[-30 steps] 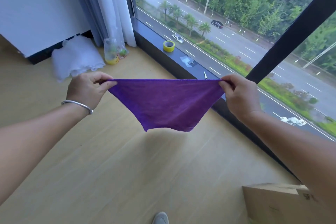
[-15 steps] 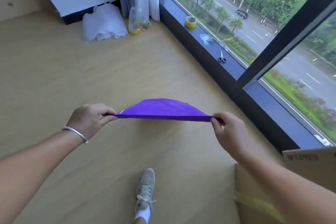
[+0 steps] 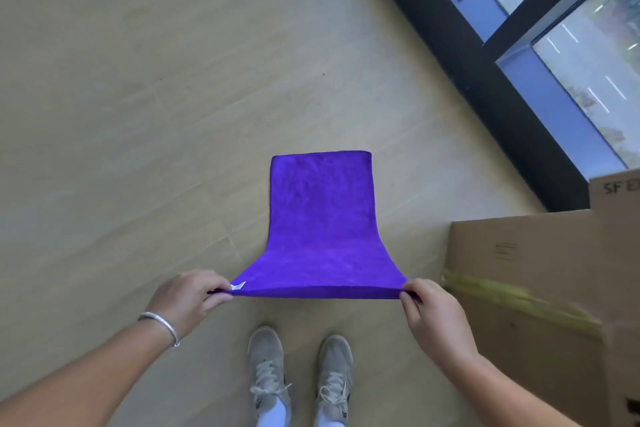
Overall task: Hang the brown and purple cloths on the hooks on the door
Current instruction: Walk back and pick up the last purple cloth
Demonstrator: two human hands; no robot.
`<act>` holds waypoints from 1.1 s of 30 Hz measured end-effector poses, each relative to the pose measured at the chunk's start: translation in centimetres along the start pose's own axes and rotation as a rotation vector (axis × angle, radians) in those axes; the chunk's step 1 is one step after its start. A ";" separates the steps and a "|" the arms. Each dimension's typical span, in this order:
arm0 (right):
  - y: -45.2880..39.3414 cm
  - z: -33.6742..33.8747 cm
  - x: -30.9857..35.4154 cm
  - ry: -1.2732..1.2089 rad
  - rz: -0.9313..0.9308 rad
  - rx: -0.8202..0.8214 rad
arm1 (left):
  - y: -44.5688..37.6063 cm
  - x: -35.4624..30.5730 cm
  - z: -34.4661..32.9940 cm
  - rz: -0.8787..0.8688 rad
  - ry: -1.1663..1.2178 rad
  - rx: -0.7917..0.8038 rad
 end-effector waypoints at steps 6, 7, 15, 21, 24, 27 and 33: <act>-2.0 -5.6 -3.1 0.051 0.008 0.008 | -3.9 2.0 -5.6 -0.001 0.090 -0.061; -2.9 -6.1 -3.5 0.058 0.017 -0.001 | -5.0 2.0 -6.0 0.002 0.110 -0.082; -15.8 -11.5 -9.1 0.153 0.146 -0.038 | -19.6 1.9 -9.5 -0.053 0.177 -0.254; -25.9 -14.6 -12.5 0.219 0.171 -0.148 | -31.1 0.9 -11.0 -0.070 0.210 -0.332; -29.9 -16.0 -14.1 0.248 0.157 -0.196 | -36.0 0.3 -11.7 -0.085 0.190 -0.327; -33.8 -17.3 -15.5 0.275 0.173 -0.215 | -40.4 -0.2 -12.1 -0.088 0.163 -0.331; -38.9 -19.2 -17.5 0.382 0.179 -0.224 | -45.4 0.0 -13.3 -0.075 0.012 -0.409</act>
Point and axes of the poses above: each hand's wrist, its own y-axis away from the middle knuckle, its own z-axis out of the back of the hand, x = y × z, the point moved 4 cm from there along -y, towards the middle knuckle, and after that the axes turned 13 degrees about z, right-handed, at the moved point
